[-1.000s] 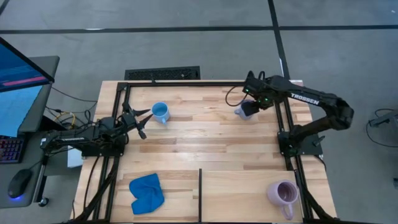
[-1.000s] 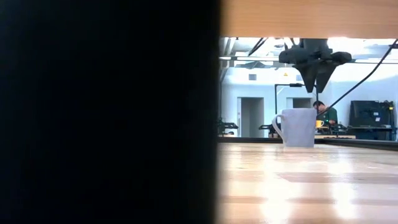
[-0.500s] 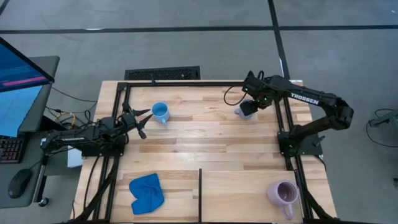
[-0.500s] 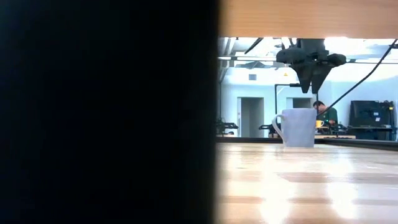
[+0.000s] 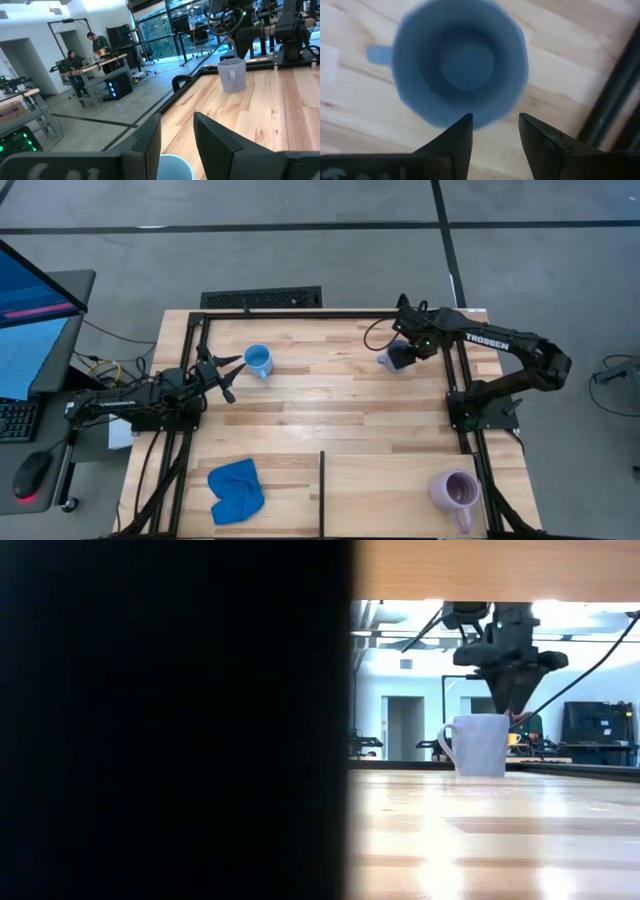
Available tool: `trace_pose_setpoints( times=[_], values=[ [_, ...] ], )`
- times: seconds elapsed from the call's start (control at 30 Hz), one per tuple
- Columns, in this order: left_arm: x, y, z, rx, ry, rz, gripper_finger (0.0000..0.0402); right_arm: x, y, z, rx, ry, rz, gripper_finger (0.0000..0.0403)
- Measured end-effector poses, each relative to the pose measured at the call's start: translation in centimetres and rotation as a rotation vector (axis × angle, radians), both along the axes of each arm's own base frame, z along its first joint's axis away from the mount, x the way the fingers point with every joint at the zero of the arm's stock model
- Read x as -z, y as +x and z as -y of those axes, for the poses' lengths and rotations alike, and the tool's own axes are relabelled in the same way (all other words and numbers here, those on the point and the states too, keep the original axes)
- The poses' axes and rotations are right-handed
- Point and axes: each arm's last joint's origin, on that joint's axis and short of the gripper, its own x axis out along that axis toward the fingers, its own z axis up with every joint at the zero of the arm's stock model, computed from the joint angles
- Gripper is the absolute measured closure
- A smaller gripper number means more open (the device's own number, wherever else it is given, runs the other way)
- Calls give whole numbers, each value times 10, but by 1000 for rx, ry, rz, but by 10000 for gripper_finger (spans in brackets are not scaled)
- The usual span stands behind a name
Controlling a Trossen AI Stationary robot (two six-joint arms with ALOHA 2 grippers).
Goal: Stack small to large cups/mugs on shelf
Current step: Put the blue mug on the shelf
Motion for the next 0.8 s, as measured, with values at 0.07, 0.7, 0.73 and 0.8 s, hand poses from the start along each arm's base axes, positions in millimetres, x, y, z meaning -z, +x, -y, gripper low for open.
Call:
trace_pose_setpoints(
  times=[0.07, 0.7, 0.73, 0.8],
  values=[
    [0, 0, 0, 0, 0, 0, 294, 0, 2, 2, -10, -24, 33, 221],
    [0, 0, 0, 1, -3, 2, 294, 8, -3, 15, 125, -74, 33, 221],
    [0, 0, 0, 1, -3, 2, 294, 11, -4, 15, 130, -77, 34, 221],
    [0, 0, 0, 0, -3, 2, 294, 16, -5, 15, 137, -77, 32, 221]
  ],
)
